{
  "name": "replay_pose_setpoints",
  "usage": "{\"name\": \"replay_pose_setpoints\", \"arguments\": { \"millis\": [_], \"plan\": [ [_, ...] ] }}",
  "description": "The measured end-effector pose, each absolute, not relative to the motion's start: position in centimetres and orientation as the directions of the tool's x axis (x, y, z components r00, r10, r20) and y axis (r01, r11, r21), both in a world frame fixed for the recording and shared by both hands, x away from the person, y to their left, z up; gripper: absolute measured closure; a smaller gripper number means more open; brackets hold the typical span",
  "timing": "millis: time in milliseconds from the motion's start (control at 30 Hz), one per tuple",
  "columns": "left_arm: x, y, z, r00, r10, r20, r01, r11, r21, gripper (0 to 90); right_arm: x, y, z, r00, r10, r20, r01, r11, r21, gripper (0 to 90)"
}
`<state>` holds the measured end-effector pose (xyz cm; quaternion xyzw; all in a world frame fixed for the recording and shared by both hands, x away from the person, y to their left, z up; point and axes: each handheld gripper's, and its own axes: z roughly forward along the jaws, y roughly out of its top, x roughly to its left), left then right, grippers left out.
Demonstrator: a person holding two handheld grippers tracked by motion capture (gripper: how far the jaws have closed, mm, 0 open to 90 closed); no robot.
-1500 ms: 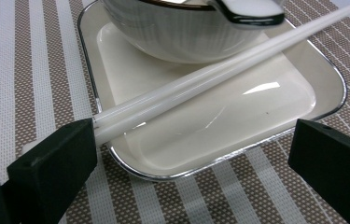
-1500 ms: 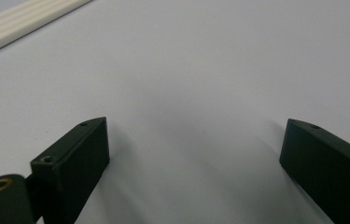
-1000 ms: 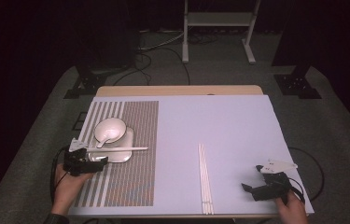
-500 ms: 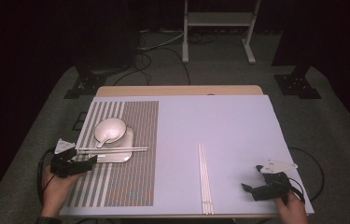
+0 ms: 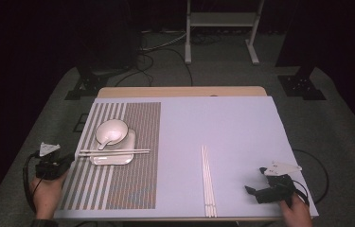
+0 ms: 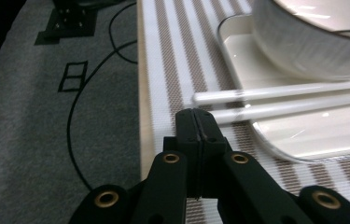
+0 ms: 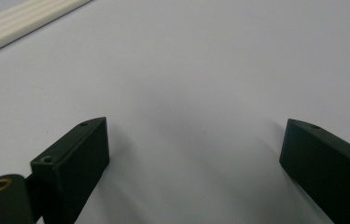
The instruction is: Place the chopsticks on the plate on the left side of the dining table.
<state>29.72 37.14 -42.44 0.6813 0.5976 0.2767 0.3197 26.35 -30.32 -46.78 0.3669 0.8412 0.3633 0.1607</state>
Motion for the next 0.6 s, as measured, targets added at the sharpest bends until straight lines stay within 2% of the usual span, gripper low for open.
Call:
{"name": "replay_pose_setpoints", "arguments": {
  "millis": [333, 600],
  "plan": [
    [30.6, 35.3, -43.4, 0.205, 0.979, -0.006, 0.659, -0.133, 0.74, 90.0, 26.4, -30.3, -46.8, -0.679, 0.734, -0.004, 0.5, 0.467, 0.729, 6.8],
    [31.2, 34.7, -43.7, 0.217, 0.976, 0.003, 0.664, -0.15, 0.732, 90.0, 26.4, -30.3, -46.8, -0.679, 0.734, -0.004, 0.5, 0.467, 0.729, 6.8]
  ]
}}
